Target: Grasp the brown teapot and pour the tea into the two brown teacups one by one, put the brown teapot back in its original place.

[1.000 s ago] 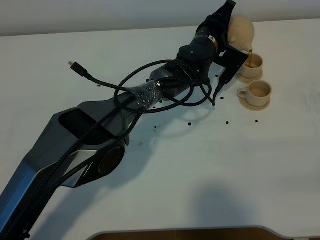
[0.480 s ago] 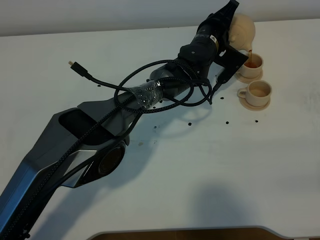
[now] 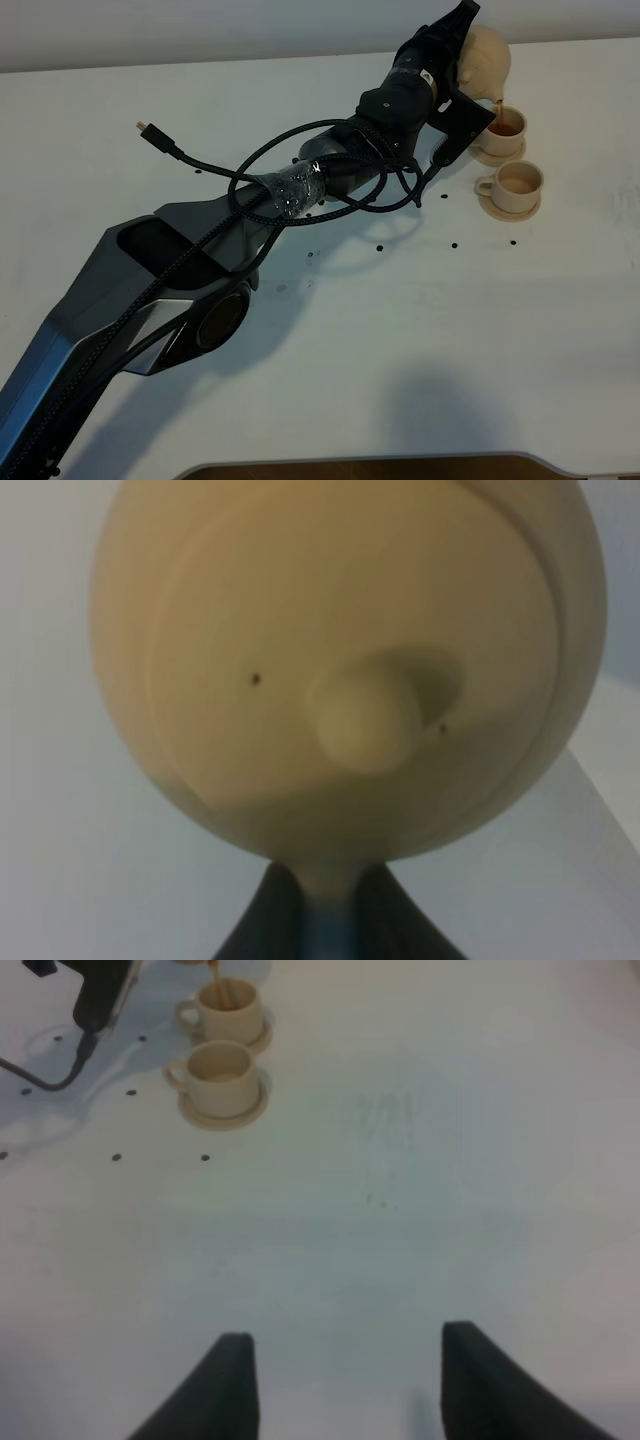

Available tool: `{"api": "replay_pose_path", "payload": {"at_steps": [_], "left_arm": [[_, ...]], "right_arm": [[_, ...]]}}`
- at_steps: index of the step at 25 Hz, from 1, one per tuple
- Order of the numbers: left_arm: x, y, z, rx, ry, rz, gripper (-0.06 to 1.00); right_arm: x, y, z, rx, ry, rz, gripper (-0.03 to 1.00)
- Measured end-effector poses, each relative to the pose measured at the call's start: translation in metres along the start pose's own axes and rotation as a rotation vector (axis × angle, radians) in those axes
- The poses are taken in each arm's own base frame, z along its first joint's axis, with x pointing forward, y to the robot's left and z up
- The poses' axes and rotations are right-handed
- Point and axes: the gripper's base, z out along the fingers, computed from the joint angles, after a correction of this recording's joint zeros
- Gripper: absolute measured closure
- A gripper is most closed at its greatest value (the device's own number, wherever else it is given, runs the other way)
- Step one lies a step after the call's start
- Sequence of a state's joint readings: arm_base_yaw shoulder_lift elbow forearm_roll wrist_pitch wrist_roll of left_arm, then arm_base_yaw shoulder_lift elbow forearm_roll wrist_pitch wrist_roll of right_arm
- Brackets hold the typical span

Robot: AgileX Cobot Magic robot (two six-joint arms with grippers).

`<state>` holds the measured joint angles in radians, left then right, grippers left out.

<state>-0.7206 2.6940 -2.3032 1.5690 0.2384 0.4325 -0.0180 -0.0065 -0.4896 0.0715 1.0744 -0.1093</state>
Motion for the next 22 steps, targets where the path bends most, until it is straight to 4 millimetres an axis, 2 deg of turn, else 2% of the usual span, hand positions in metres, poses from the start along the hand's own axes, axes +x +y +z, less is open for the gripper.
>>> {"api": "replay_pose_path", "payload": {"at_steps": [22], "left_arm": [[0.01,-0.004,0.004,-0.01,0.006,0.036,0.82]], "right_arm": [[0.0,0.0,0.0,0.0,0.0,0.0,0.55]]}}
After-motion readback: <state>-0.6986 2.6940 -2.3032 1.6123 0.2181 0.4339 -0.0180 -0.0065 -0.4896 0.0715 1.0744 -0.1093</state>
